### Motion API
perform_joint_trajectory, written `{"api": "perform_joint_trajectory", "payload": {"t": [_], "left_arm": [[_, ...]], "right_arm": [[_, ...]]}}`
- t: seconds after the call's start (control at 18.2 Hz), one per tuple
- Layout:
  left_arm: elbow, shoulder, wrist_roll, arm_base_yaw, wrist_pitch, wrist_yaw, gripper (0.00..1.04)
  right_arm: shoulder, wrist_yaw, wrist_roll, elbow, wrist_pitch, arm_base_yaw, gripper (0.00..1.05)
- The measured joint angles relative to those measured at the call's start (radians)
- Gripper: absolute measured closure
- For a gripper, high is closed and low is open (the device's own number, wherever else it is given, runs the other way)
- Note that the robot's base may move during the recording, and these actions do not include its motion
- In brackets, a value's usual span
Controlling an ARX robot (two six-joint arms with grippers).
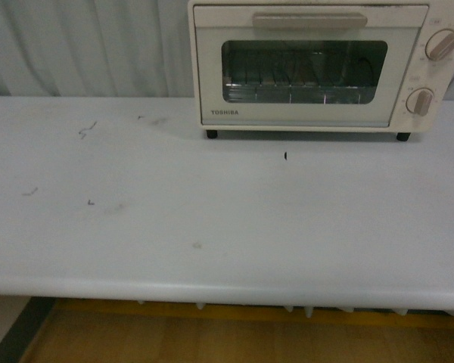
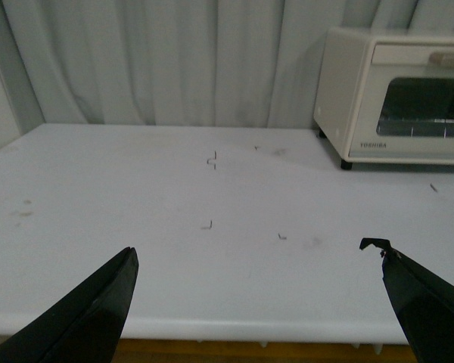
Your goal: Open oven
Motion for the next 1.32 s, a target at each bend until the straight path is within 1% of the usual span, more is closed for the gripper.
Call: {"api": "perform_joint_trajectory", "payload": {"t": [1.32], "left_arm": [[0.000,0.000,0.000,0.000,0.000,0.000,0.07]], "right_arm": [[0.000,0.001,0.000,0.000,-0.001,0.000,0.06]]}}
